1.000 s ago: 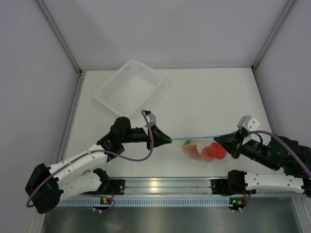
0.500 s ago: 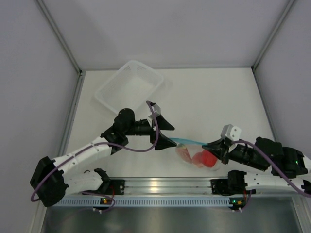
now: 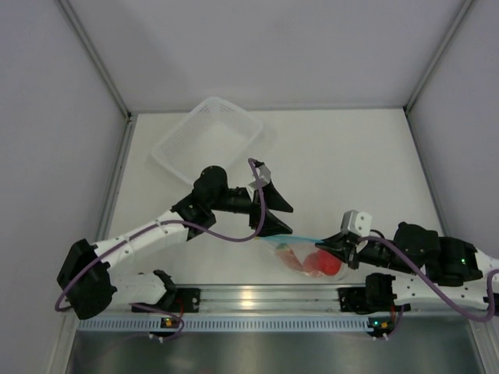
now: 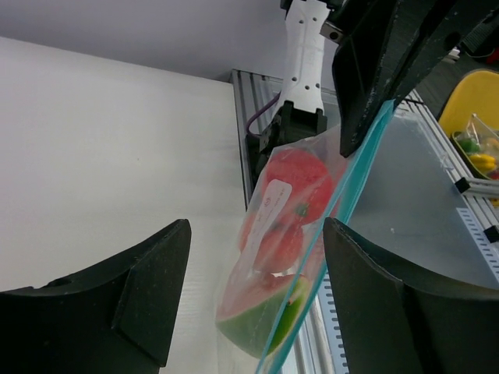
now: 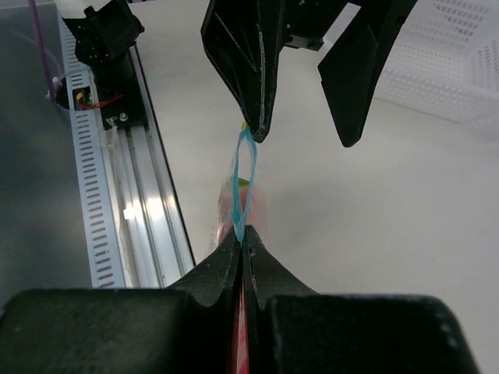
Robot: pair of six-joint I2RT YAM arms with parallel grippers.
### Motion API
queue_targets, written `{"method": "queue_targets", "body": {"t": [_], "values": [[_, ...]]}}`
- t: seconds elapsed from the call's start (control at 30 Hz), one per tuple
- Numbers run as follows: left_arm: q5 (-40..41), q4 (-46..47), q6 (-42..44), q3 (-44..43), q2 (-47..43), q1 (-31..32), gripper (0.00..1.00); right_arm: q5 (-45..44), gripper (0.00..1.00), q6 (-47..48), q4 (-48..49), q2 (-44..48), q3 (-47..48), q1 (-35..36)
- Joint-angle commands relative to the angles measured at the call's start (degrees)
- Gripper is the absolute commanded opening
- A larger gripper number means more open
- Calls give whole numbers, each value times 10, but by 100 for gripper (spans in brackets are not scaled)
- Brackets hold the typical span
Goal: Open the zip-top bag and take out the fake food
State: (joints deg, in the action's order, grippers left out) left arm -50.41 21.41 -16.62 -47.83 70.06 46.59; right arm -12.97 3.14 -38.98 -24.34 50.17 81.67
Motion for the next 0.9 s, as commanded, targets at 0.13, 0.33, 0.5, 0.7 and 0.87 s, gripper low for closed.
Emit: {"method": "queue_targets", "body": {"t": [0.13, 0.33, 0.5, 0.7, 0.87], "values": [[-61, 26, 33, 12, -17, 25, 72, 18, 0, 10, 39, 13, -4, -4], [-33, 26, 38, 34, -30, 26, 65, 30, 0, 12, 39, 13, 0, -4], [-16, 26, 39, 37, -34, 26, 60, 49, 0, 16, 45, 6, 5, -4], [-16, 26, 34, 35, -31, 26, 58, 46, 0, 18, 45, 7, 9, -3], [0, 26, 33, 27, -32, 26, 65, 47, 0, 18, 38, 7, 8, -3]]}}
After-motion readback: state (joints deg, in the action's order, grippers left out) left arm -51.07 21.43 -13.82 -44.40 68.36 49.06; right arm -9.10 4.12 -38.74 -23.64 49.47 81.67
